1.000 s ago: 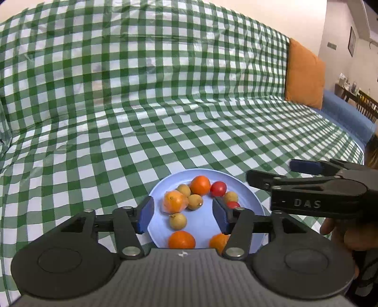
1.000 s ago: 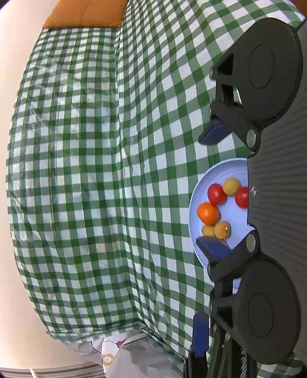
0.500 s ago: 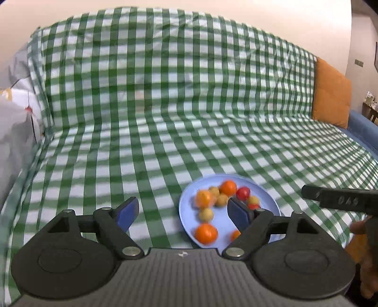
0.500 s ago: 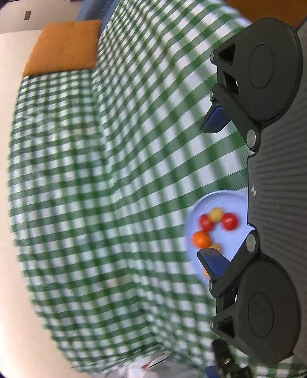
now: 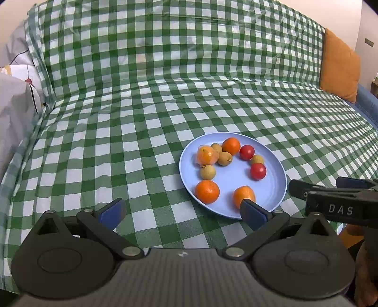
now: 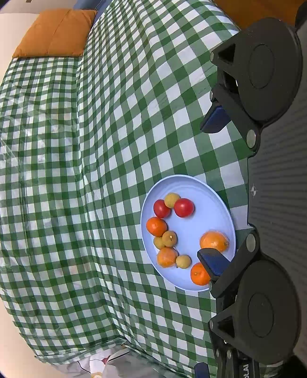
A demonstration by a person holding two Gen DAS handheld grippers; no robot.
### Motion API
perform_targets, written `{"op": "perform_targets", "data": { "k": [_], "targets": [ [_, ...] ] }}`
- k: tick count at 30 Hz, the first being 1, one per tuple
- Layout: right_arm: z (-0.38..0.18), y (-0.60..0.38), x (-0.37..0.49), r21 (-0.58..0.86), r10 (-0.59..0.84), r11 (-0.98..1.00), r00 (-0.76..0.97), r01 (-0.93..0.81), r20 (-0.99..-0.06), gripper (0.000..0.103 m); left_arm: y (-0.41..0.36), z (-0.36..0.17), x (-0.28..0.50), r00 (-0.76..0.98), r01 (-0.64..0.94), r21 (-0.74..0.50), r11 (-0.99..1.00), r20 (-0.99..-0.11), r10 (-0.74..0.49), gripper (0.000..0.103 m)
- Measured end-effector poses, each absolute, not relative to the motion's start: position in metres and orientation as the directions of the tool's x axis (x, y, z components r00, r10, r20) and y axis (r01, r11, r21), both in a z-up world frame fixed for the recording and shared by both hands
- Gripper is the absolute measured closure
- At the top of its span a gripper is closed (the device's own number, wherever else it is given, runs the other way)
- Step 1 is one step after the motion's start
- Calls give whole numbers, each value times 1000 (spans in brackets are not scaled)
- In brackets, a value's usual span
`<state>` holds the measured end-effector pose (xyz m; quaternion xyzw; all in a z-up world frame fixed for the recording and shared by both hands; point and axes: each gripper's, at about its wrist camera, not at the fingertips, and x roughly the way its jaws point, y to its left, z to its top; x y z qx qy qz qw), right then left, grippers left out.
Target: Organize fruits
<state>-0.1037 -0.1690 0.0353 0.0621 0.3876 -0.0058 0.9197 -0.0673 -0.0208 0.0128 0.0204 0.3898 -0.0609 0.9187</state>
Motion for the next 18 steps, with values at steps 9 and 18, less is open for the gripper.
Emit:
{"op": "perform_targets", "data": {
  "k": [9,18],
  "targets": [
    [33,-168,-100,116,54,992,695,43,-717,1,-28,8,-63,670,133,-5,991,-736,-94,0],
    [32,-166,-98,103,54,994,692,31,-720,1,-28,5,-60,659,124,-17,992,-746,-95,0]
  ]
}}
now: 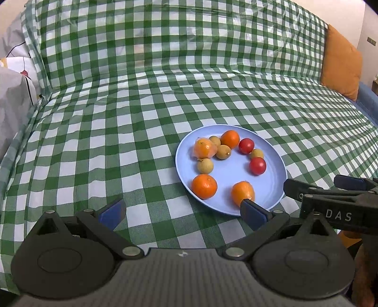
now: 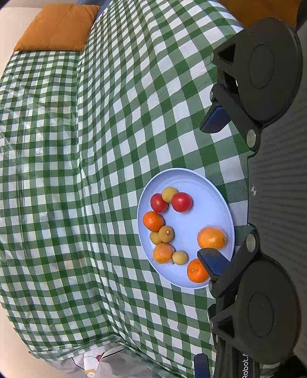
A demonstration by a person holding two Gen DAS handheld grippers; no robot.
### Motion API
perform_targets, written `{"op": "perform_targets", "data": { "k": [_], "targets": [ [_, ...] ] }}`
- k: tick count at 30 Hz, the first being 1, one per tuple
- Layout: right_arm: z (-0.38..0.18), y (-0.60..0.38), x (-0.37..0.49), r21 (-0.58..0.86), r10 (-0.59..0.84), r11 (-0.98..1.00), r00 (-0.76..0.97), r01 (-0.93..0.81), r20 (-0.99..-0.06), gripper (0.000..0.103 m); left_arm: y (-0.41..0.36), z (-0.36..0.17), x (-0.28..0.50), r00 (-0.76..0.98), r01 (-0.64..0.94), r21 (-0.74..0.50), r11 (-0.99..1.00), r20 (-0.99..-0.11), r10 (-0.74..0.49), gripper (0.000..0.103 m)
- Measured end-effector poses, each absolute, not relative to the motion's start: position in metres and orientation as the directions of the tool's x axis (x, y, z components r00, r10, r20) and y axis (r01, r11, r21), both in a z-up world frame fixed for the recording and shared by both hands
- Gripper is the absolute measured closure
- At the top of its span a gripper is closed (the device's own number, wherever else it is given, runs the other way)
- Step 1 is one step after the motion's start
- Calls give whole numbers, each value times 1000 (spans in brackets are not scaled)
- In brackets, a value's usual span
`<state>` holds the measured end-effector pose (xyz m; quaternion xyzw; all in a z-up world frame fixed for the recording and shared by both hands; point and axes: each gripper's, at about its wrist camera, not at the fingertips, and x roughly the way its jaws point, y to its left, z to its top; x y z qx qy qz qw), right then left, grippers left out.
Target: Organize fruits
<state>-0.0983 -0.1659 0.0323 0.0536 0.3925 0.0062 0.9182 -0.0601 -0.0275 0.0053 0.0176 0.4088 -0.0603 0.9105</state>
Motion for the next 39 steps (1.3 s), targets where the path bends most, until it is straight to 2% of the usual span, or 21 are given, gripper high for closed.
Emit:
{"op": "perform_targets", "data": {
  "k": [39],
  "targets": [
    [33,-166,-95,89,46,996,695,25,-718,1,-33,7,-61,657,115,-39,993,-747,-106,0]
  ]
}}
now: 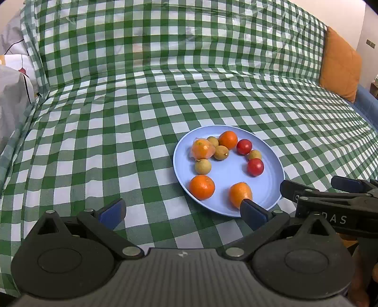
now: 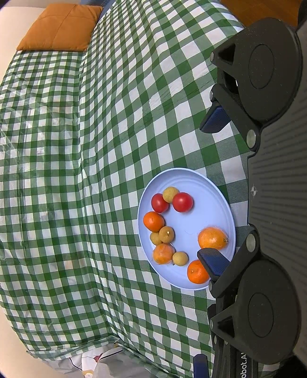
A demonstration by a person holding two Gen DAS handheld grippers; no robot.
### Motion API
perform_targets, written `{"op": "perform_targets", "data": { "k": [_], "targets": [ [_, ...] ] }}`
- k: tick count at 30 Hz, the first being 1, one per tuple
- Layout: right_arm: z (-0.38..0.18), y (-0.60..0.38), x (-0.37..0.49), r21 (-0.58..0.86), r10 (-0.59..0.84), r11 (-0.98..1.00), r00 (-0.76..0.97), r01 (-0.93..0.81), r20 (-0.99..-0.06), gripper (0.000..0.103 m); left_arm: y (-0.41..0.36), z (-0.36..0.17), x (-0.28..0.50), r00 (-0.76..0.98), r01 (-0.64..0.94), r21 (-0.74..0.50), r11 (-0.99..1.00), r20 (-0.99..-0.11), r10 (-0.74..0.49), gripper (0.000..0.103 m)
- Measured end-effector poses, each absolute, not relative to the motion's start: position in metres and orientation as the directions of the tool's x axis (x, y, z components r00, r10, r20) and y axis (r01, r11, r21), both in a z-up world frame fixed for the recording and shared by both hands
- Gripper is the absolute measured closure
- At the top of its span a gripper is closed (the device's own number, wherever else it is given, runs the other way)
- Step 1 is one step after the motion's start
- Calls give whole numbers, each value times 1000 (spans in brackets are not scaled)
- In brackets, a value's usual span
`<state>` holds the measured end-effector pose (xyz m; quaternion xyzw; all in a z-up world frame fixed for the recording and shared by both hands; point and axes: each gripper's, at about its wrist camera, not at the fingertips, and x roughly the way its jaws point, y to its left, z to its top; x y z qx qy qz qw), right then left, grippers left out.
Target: Organize fruits
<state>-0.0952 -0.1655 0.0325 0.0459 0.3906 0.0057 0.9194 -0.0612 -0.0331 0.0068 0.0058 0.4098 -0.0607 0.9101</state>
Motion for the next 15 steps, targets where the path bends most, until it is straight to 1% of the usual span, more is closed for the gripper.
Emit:
{"op": "perform_targets", "data": {
  "k": [11,15],
  "targets": [
    [33,-170,-89,107,53,994,694,34,-718,1,-38,7,-56,672,138,-47,989,-729,-129,0],
    [33,-175,-83,134,60,990,698,52,-714,1,-39,9,-54,673,155,-70,985,-723,-157,0]
  ]
}}
